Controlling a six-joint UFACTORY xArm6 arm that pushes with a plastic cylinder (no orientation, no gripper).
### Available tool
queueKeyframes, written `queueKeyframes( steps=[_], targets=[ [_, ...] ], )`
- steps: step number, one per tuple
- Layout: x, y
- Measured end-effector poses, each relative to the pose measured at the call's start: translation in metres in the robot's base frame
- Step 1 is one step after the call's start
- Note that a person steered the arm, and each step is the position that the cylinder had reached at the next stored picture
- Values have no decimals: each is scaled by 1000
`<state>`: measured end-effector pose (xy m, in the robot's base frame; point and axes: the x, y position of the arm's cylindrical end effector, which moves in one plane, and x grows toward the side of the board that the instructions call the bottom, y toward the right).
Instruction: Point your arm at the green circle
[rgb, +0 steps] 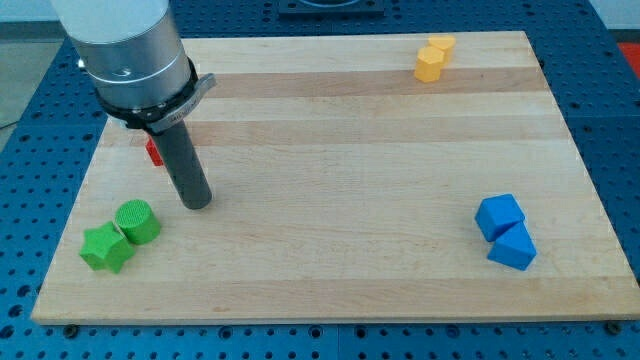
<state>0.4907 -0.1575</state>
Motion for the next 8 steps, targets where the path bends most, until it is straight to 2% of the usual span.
queueKeyframes(
  steps=[1,2,4,5,7,8],
  targets=[
    [-4,1],
    [-35,23],
    [-26,15],
    [-10,-32],
    [-10,-146],
    [-10,-147]
  ],
)
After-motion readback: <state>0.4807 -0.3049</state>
